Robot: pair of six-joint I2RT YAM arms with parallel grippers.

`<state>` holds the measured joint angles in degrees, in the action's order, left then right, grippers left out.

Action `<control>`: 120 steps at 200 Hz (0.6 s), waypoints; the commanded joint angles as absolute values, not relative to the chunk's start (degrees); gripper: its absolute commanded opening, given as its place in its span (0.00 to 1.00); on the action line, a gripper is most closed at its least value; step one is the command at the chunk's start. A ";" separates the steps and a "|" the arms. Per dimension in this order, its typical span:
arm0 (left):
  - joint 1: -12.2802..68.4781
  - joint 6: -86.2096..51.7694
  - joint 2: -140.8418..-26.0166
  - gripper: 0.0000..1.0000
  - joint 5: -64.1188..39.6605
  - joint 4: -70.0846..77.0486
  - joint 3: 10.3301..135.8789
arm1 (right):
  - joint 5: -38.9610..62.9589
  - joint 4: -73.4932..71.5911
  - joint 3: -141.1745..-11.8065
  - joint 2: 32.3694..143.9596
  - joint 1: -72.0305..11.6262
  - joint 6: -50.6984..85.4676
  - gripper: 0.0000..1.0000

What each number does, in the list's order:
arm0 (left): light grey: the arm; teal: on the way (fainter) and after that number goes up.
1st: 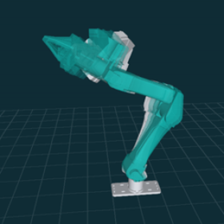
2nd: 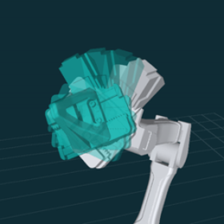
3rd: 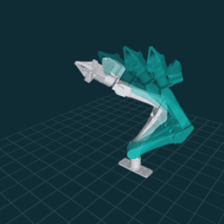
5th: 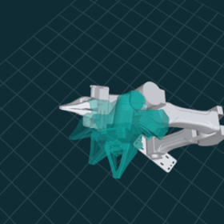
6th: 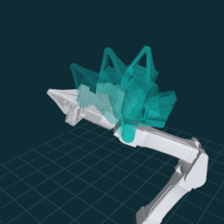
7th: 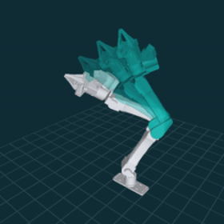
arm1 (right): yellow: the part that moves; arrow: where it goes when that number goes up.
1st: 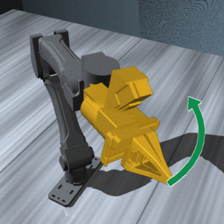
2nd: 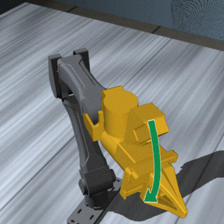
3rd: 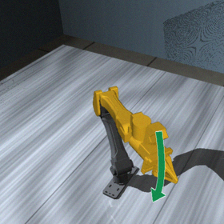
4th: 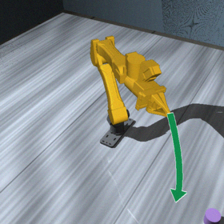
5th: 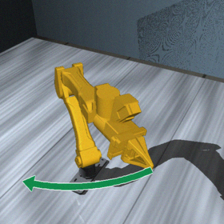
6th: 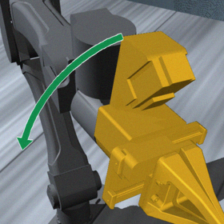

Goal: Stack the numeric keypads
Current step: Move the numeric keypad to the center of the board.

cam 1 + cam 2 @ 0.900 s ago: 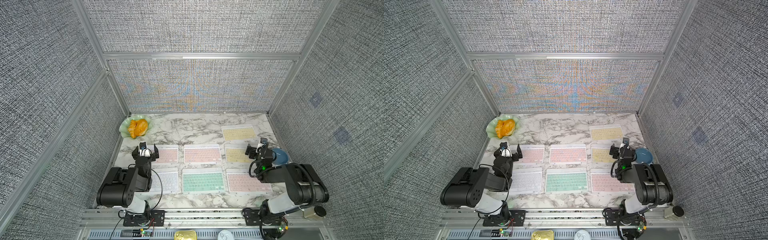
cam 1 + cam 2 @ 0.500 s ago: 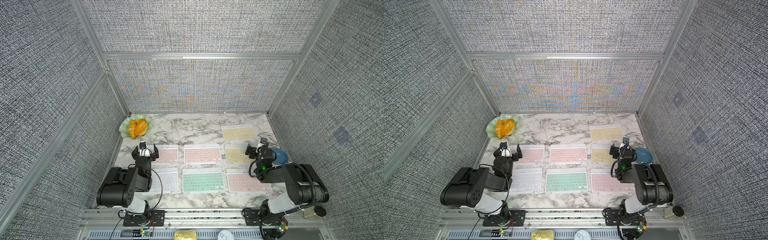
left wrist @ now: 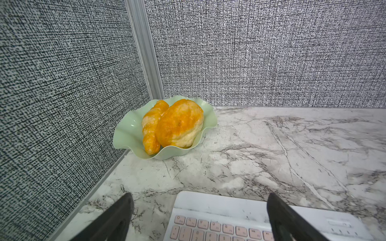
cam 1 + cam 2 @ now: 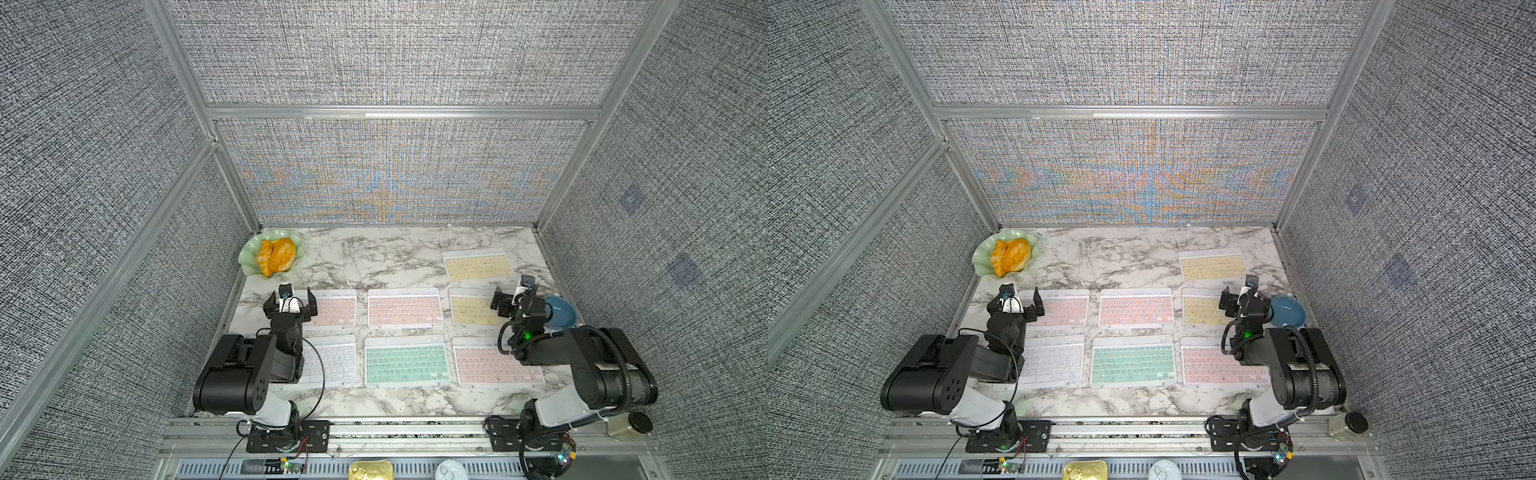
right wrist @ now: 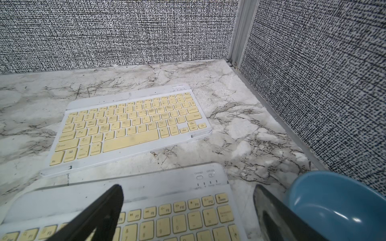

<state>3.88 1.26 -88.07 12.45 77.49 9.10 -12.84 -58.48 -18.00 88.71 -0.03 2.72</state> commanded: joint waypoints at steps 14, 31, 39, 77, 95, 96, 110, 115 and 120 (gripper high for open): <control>3.77 1.30 -88.10 0.97 12.57 78.88 9.07 | -13.14 -59.86 -18.02 88.68 0.00 2.55 0.99; 4.22 1.60 -86.10 0.81 15.30 79.78 8.03 | -14.83 -60.31 -17.50 87.69 -0.19 2.64 0.98; 5.01 1.12 -82.41 0.76 19.23 76.84 7.97 | -18.09 -59.03 -17.34 85.64 -0.83 2.80 0.96; 5.36 -3.06 -62.27 0.66 13.72 49.17 14.20 | -23.54 -22.43 -29.58 69.57 -1.57 8.04 0.92; 5.42 -7.03 -60.12 0.66 11.80 37.96 20.05 | -20.77 -12.22 -36.76 71.66 -1.58 9.67 0.90; 5.43 -7.16 -60.12 0.66 11.61 37.39 20.49 | -20.49 -11.69 -37.19 71.91 -1.58 9.71 0.90; 5.49 -9.71 -61.10 0.66 9.07 30.42 25.25 | -17.35 -4.25 -43.48 76.59 -1.96 10.46 0.87; 5.55 -10.71 -61.75 0.66 8.07 28.13 26.94 | -16.46 -1.50 -45.78 78.52 -2.15 10.77 0.86; 5.76 -11.63 -62.50 0.66 7.06 26.13 28.48 | -15.33 0.87 -48.06 80.53 -2.28 11.10 0.86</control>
